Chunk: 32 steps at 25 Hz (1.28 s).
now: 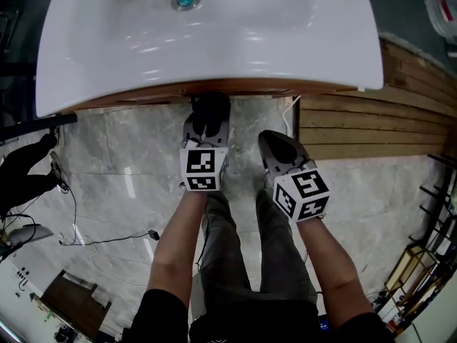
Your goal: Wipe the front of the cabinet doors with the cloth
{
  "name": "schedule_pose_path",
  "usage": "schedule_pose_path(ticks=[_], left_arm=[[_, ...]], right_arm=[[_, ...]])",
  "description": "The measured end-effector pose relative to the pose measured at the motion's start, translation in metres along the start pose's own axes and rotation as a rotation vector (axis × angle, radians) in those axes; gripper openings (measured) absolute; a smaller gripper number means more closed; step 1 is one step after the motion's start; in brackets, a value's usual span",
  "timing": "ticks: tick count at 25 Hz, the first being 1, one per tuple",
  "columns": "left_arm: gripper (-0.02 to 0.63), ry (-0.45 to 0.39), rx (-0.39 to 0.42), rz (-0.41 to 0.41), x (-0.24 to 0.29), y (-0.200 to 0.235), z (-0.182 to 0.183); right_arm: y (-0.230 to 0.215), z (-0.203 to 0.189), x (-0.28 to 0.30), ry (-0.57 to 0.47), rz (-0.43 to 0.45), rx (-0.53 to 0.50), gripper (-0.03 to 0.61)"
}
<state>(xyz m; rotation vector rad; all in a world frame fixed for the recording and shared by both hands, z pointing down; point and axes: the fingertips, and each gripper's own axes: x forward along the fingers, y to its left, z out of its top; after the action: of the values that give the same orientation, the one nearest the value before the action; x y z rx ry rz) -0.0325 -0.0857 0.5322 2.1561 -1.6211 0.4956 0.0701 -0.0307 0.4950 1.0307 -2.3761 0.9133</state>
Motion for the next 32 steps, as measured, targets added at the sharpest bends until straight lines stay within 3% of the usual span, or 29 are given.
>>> schedule_pose_path(ticks=[9, 16, 25, 32], left_arm=[[0.133, 0.005, 0.057, -0.088, 0.026, -0.044, 0.002], [0.133, -0.006, 0.056, -0.137, 0.046, -0.086, 0.015], [0.133, -0.009, 0.137, -0.234, 0.064, -0.15, 0.022], [0.133, -0.006, 0.141, -0.269, 0.064, -0.18, 0.025]], right_arm=[[-0.027, 0.0, -0.013, -0.017, -0.034, 0.01, 0.043], [-0.055, -0.008, -0.038, -0.037, -0.073, 0.048, 0.043], [-0.088, -0.022, -0.065, -0.057, -0.121, 0.096, 0.043], [-0.101, -0.023, -0.08, -0.072, -0.139, 0.112, 0.043]])
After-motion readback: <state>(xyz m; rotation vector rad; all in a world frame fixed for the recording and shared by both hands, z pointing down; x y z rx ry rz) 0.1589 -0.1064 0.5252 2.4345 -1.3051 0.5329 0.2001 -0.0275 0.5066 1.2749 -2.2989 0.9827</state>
